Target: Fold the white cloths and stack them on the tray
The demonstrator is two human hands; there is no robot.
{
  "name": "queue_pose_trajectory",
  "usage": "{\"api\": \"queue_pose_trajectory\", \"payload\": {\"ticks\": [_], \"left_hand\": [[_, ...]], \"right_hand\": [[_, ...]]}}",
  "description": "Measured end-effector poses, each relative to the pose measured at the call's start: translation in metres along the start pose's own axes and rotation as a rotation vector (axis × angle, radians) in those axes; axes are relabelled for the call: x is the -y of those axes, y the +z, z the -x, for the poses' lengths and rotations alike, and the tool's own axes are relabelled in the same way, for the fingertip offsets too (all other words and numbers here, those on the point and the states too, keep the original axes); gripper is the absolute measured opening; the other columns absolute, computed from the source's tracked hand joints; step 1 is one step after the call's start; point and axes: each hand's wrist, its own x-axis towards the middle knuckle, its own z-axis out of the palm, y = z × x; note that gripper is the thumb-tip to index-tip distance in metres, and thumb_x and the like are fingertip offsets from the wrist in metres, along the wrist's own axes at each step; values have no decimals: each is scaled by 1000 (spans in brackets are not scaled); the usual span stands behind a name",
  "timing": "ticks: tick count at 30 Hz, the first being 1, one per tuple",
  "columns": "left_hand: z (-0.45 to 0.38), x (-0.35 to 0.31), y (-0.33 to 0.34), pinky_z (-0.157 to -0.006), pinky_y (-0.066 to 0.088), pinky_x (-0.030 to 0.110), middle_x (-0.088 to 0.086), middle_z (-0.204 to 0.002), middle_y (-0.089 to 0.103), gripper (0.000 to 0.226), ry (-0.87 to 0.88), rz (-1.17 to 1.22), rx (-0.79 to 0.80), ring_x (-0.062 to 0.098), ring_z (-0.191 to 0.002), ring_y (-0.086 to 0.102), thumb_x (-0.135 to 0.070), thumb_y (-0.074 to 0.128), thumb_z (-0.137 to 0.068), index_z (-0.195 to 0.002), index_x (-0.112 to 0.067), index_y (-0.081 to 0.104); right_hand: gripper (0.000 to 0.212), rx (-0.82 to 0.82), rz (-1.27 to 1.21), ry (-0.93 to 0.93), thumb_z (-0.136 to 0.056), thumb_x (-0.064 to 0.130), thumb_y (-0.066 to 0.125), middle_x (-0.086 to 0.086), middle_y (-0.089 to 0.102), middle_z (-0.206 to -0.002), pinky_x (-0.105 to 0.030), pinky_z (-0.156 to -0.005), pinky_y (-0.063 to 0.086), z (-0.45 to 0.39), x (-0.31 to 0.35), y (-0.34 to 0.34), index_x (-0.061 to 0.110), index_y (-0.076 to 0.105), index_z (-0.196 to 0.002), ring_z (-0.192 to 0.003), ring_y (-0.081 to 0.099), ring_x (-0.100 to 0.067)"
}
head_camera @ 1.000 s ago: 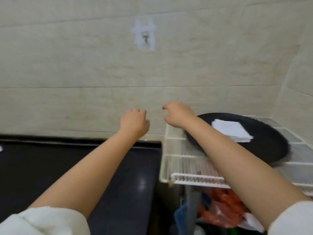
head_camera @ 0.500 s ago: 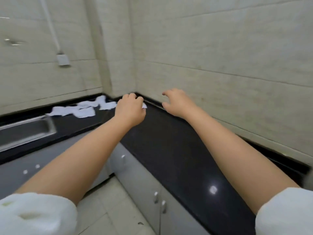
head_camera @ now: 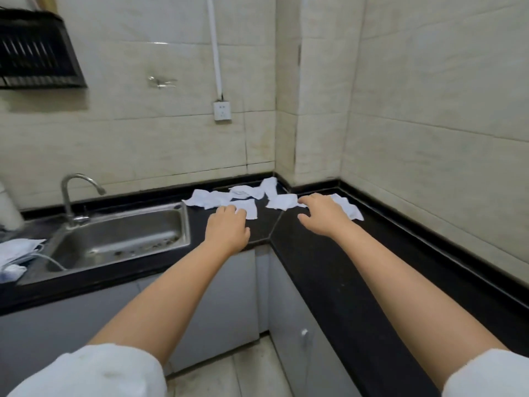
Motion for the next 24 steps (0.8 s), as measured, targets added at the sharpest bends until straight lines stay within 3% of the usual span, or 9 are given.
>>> {"api": "queue_pose_trajectory", "payload": {"ticks": [10,24], "left_hand": [[-163,72,85,-92,41,39,11,-127,49,38,-38,-1,113,30,-119,43,-29,44,-92,-125,-10,48],[-435,51,260,-95,41,37,9,-127,49,35,349,130,314,27,-120,43,-25,43,-94,-124,-9,49]], "right_hand": [[43,109,-14,86,-89,26,49,-12,51,-134,-44,-95,44,-168,-50,75,12,48,-130,-121,47,-32],[41,274,-11,512,-91,25,46,-10,51,-130,-39,-98,43,-355,-144,211,13,48,-129,-120,48,-29]]}}
